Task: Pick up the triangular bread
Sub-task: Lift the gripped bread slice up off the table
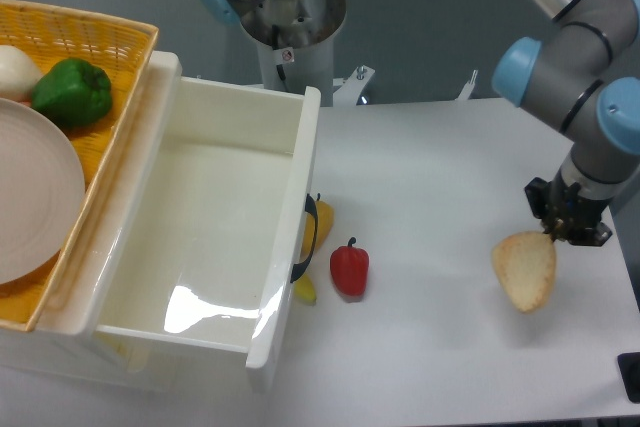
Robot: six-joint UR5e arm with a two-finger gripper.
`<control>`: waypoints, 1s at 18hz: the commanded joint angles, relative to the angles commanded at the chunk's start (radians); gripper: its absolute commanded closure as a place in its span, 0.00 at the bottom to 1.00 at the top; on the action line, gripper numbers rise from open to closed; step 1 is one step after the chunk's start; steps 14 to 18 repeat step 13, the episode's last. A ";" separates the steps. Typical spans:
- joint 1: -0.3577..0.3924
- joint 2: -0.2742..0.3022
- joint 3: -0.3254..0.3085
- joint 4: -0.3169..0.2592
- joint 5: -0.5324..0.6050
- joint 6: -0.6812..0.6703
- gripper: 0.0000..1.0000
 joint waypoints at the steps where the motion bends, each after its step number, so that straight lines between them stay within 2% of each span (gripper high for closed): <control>1: -0.002 0.000 0.002 0.000 0.000 0.000 0.96; 7: 0.000 -0.002 0.025 -0.014 -0.003 0.011 0.95; 18: 0.000 -0.002 0.025 -0.015 -0.008 0.012 0.96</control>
